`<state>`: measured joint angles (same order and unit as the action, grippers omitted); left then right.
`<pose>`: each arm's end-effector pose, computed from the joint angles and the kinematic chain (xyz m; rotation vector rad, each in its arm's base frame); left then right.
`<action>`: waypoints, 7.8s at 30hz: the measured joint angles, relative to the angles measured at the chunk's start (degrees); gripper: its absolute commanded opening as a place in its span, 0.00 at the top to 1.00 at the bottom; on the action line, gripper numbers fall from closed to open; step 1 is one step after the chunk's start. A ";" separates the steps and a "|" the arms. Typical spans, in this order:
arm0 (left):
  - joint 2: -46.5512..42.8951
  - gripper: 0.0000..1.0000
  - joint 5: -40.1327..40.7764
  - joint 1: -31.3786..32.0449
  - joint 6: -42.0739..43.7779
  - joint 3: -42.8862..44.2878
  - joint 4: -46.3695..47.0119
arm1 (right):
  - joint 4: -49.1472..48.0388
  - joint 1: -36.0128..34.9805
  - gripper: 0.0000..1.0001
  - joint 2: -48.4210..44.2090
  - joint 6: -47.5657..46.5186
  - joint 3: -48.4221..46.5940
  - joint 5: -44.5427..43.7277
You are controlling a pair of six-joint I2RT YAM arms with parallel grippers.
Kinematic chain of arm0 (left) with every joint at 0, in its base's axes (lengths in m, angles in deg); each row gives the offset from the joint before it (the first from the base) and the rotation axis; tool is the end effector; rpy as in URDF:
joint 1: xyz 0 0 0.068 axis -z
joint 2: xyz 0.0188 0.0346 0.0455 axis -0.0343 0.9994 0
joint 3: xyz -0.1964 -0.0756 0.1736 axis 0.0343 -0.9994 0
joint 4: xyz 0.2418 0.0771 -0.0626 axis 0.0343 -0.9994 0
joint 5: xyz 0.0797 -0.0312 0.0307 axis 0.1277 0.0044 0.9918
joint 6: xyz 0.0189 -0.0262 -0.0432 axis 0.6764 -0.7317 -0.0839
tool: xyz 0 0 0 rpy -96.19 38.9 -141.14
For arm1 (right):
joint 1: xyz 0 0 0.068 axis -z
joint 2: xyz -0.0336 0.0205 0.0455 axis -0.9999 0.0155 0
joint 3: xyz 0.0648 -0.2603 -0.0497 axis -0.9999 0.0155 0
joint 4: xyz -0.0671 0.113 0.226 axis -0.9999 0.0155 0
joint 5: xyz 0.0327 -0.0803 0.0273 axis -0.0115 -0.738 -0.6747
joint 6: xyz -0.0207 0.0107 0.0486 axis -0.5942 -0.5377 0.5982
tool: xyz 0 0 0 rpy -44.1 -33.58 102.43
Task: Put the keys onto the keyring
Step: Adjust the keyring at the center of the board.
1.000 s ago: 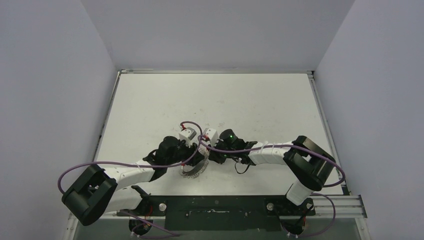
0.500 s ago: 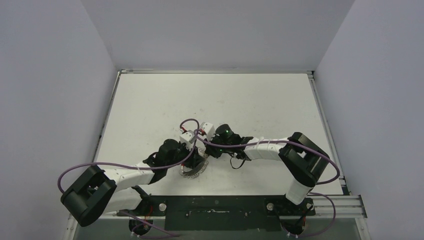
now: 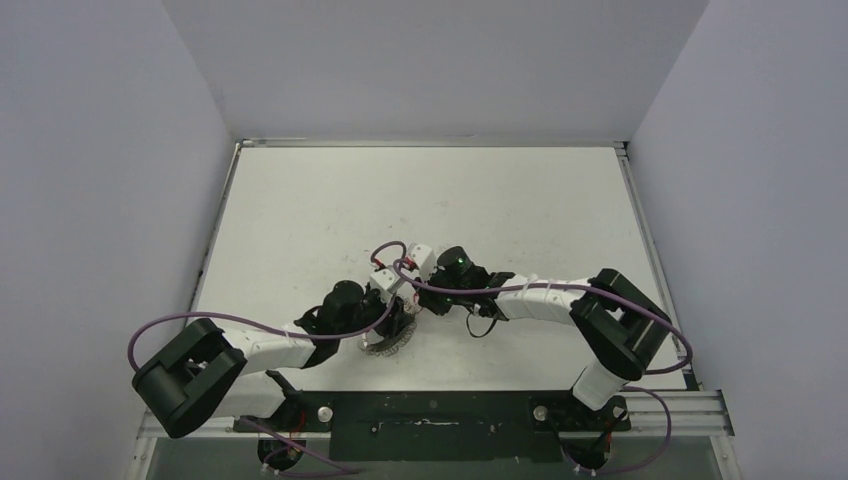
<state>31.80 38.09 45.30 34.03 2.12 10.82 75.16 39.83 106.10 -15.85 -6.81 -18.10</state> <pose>0.1564 -0.1569 0.1423 0.7010 1.9924 -0.7813 0.2066 0.2566 0.1572 -1.1828 2.0743 0.7648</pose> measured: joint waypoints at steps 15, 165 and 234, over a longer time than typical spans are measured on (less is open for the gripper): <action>2.12 0.61 0.26 3.28 7.32 0.31 0.52 | -2.82 2.86 0.65 -7.28 -1.27 8.57 5.77; 15.08 0.11 -5.46 4.59 -15.69 23.26 -25.79 | 4.50 21.51 0.00 -30.08 28.26 19.82 -2.93; -30.12 0.19 1.46 -0.31 -17.55 -4.24 -22.10 | 12.13 -8.59 1.00 -12.04 13.64 6.75 5.75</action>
<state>1.68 39.55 44.99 16.47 -2.12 -11.27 87.29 31.24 94.05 -2.21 -0.06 -12.35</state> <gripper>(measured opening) 0.814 0.028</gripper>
